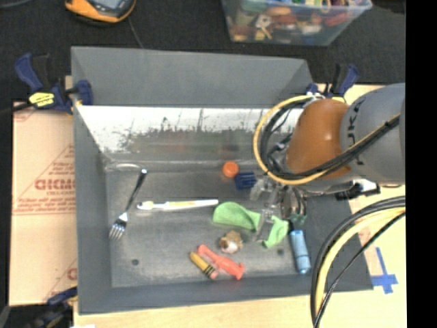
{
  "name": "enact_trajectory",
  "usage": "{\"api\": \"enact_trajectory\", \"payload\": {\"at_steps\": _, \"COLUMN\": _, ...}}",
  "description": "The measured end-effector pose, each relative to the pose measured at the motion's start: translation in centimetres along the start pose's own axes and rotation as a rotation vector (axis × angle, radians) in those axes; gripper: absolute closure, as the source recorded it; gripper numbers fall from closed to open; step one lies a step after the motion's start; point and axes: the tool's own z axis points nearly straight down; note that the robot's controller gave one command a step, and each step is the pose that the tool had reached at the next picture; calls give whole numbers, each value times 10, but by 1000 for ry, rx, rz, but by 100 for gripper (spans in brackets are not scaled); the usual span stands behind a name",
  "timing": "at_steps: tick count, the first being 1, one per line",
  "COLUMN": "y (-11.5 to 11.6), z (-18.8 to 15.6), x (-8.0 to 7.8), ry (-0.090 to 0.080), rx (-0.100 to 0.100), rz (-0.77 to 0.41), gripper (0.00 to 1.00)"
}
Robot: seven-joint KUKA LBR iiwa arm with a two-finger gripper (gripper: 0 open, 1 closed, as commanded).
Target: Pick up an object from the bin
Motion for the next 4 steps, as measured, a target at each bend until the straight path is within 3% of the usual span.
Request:
{"api": "enact_trajectory", "payload": {"at_steps": 1, "y": -1, "z": 29, "x": -12, "ry": -30, "rx": -7, "rz": 90, "gripper": 0}}
{"api": "enact_trajectory", "payload": {"at_steps": 2, "y": -3, "z": 28, "x": -10, "ry": -22, "rx": -6, "rz": 160, "gripper": 100}}
{"api": "enact_trajectory", "payload": {"at_steps": 4, "y": -4, "z": 11, "x": -8, "ry": -15, "rx": -5, "rz": 179, "gripper": 100}}
